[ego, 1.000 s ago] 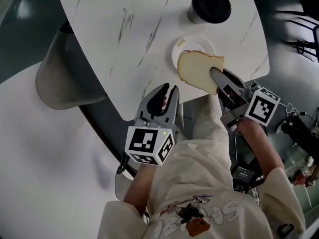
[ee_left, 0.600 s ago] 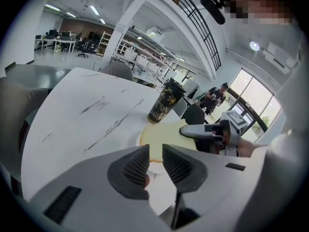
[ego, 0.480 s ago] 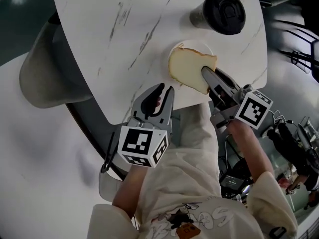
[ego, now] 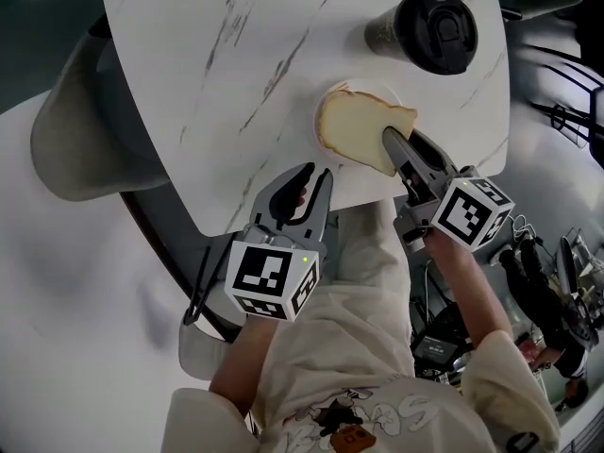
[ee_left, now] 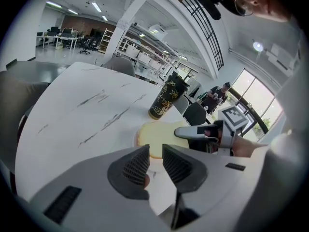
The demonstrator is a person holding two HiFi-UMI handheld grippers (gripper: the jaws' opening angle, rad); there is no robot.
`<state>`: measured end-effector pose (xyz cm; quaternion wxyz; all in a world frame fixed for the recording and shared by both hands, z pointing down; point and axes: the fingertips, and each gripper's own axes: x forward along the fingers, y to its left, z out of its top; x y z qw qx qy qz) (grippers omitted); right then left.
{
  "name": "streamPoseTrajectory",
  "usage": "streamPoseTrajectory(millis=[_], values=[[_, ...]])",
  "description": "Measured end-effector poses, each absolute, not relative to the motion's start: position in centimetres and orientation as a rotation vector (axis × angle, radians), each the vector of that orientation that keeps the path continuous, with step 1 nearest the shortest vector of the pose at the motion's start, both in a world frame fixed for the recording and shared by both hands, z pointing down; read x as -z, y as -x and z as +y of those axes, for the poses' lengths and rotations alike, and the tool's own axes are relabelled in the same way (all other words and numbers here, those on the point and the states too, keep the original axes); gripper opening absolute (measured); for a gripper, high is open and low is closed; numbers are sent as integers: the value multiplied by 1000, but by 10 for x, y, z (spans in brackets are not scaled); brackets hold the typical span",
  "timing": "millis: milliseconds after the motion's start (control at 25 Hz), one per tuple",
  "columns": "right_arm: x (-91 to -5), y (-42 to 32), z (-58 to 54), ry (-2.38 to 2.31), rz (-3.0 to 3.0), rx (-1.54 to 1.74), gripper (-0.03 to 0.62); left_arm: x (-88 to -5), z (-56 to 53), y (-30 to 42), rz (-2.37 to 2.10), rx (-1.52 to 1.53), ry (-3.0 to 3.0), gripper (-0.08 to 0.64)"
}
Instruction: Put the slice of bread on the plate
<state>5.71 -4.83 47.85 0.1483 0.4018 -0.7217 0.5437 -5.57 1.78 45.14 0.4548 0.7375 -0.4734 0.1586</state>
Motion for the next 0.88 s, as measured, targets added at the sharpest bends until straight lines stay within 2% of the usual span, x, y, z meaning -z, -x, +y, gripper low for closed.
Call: streamPoseTrajectory(millis=[120,240,360,440,800,880], values=[[-489,-57,-48,-1136,-2046,-1476,209,-454,14,58,-1166,-396,-1813,94],[-491,-55,-48,-1112,-2050,-1374,249,-453,9,60,-1163,-397,-1812,94],[-491,-49,-43,-1010,-2072,-1214,256,-450,6,59,-1159,-400,-1822,94],[-493,-46,-36,-922,-2073,-1116,291,-450,6,56,-1155,-400,-1828,94],[-493,-41,-24,-668,-2094,-752,292,-452,10,54,-1149,-409,-1826,94],[-493,-40,-23,-645,-2096,-760,327,-457,13,55,-1142,-415,-1822,94]])
